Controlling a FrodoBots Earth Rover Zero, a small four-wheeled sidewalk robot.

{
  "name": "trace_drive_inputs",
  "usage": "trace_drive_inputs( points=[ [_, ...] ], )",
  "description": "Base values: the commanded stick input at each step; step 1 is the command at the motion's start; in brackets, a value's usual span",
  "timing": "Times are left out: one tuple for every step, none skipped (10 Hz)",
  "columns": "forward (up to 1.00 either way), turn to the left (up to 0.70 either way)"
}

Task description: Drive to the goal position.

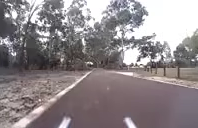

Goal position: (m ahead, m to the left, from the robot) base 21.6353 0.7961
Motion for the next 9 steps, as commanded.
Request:
trace_drive_inputs(
  points=[
    [0.6, 0.0],
    [0.6, 0.0],
    [0.6, 0.0],
    [0.6, 0.0],
    [0.6, 0.0],
    [0.6, 0.0],
    [0.6, 0.0],
    [0.6, 0.0],
    [0.6, 0.0]
  ],
)
